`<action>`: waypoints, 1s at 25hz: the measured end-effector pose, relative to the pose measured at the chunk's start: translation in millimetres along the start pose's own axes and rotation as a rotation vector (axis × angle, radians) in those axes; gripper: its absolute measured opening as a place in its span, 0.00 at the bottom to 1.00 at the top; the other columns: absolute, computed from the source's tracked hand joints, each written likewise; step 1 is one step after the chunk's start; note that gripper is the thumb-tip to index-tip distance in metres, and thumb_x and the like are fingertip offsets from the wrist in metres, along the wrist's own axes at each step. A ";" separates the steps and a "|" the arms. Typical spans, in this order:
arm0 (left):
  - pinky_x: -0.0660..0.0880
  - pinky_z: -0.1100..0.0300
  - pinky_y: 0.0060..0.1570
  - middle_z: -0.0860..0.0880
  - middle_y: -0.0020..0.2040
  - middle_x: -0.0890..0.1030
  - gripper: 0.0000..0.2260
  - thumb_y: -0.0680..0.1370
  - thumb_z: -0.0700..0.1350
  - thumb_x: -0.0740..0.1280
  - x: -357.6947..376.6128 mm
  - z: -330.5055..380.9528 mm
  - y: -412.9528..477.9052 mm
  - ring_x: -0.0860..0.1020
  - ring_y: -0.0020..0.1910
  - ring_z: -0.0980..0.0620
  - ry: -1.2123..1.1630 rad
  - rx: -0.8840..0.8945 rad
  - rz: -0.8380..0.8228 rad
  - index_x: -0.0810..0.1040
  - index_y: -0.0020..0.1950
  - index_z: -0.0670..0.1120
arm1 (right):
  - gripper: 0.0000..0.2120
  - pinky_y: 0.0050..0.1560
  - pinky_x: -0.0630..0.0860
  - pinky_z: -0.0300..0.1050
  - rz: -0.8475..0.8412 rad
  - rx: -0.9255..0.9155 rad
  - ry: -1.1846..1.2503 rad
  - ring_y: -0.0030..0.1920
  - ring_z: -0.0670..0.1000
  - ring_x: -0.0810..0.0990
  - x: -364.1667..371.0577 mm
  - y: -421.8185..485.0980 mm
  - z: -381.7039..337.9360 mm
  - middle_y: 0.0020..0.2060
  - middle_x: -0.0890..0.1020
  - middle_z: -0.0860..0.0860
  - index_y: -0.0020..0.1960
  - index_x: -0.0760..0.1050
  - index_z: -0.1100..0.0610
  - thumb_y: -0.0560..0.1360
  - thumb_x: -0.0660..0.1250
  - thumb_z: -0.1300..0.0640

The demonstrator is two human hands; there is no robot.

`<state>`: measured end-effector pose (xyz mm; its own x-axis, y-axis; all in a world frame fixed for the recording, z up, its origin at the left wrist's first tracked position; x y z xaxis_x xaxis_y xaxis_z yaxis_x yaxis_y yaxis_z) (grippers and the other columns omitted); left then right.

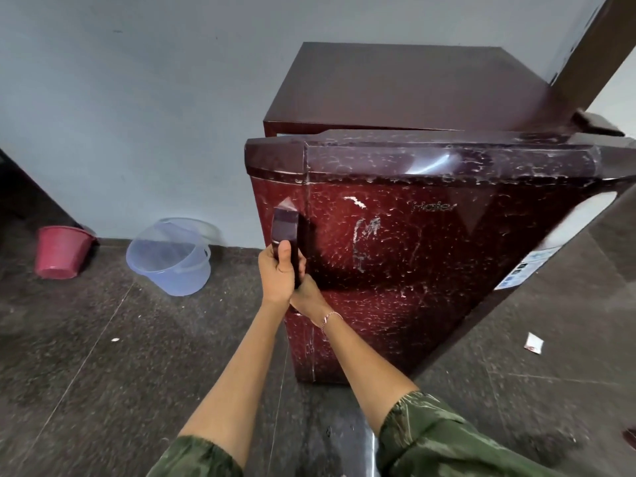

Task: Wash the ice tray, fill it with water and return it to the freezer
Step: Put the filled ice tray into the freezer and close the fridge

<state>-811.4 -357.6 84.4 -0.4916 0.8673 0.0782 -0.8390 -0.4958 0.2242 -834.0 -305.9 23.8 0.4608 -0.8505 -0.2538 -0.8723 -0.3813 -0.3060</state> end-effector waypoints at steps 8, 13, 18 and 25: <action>0.64 0.65 0.19 0.49 0.18 0.71 0.35 0.66 0.77 0.54 13.1 -6.9 28.4 0.67 0.16 0.56 -0.012 0.017 0.136 0.69 0.26 0.44 | 0.11 0.46 0.70 0.44 0.008 0.050 0.074 0.45 0.51 0.74 5.1 42.1 -0.4 0.34 0.75 0.47 0.35 0.70 0.54 0.74 0.65 0.64; 0.63 0.67 0.19 0.51 0.17 0.70 0.36 0.65 0.78 0.56 15.0 -11.0 32.0 0.66 0.16 0.56 -0.077 0.009 0.146 0.69 0.27 0.43 | 0.18 0.45 0.68 0.42 0.013 0.056 0.048 0.41 0.46 0.70 6.0 45.5 2.0 0.33 0.71 0.44 0.33 0.66 0.49 0.74 0.63 0.68; 0.64 0.67 0.19 0.50 0.18 0.71 0.36 0.65 0.78 0.55 12.9 -12.7 33.7 0.66 0.16 0.56 -0.091 0.013 0.115 0.70 0.27 0.44 | 0.18 0.43 0.67 0.43 0.043 0.083 0.047 0.37 0.44 0.69 8.0 45.3 3.3 0.32 0.70 0.45 0.30 0.65 0.53 0.74 0.62 0.68; 0.68 0.61 0.23 0.52 0.22 0.73 0.42 0.69 0.76 0.51 7.4 -20.3 32.3 0.69 0.19 0.52 -0.002 0.080 0.095 0.71 0.42 0.34 | 0.07 0.44 0.70 0.42 0.060 0.041 -0.074 0.46 0.54 0.78 -6.5 20.4 -12.7 0.46 0.80 0.59 0.48 0.76 0.63 0.77 0.60 0.62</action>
<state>-846.9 -368.1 72.5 -0.5678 0.8164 0.1050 -0.7670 -0.5711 0.2927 -856.8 -312.7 30.8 0.4199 -0.8419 -0.3390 -0.8920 -0.3140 -0.3251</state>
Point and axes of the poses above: each hand's wrist, its own y-axis towards the middle knuckle, its own x-axis out of the palm, z = x × y, the point moved 1 cm from there along y, towards the middle knuckle
